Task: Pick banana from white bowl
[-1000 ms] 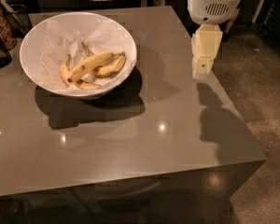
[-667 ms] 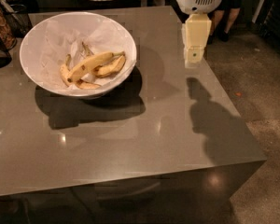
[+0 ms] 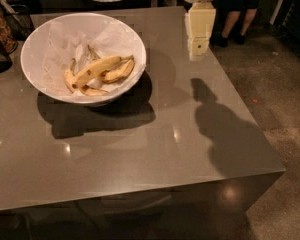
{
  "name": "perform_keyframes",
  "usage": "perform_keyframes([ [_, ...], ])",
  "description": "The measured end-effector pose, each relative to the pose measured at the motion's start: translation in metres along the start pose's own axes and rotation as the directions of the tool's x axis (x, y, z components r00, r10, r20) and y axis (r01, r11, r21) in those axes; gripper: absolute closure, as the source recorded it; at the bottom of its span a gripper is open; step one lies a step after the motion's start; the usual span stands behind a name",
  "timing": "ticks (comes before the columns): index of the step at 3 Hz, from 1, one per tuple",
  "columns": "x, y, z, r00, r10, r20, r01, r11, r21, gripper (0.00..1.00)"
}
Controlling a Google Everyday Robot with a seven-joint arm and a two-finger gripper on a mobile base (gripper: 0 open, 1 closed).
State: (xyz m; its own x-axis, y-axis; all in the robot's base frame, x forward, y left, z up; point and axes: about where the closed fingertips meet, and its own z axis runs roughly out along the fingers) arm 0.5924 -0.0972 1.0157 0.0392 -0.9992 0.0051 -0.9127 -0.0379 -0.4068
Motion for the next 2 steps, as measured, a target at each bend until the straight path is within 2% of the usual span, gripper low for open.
perform_keyframes([
  [1, -0.005, -0.006, 0.001, 0.999, -0.019, 0.046, 0.018, 0.9997, 0.014, 0.00],
  [2, -0.034, -0.024, 0.008, 0.987, -0.106, 0.121, 0.104, 0.9944, 0.021, 0.00],
])
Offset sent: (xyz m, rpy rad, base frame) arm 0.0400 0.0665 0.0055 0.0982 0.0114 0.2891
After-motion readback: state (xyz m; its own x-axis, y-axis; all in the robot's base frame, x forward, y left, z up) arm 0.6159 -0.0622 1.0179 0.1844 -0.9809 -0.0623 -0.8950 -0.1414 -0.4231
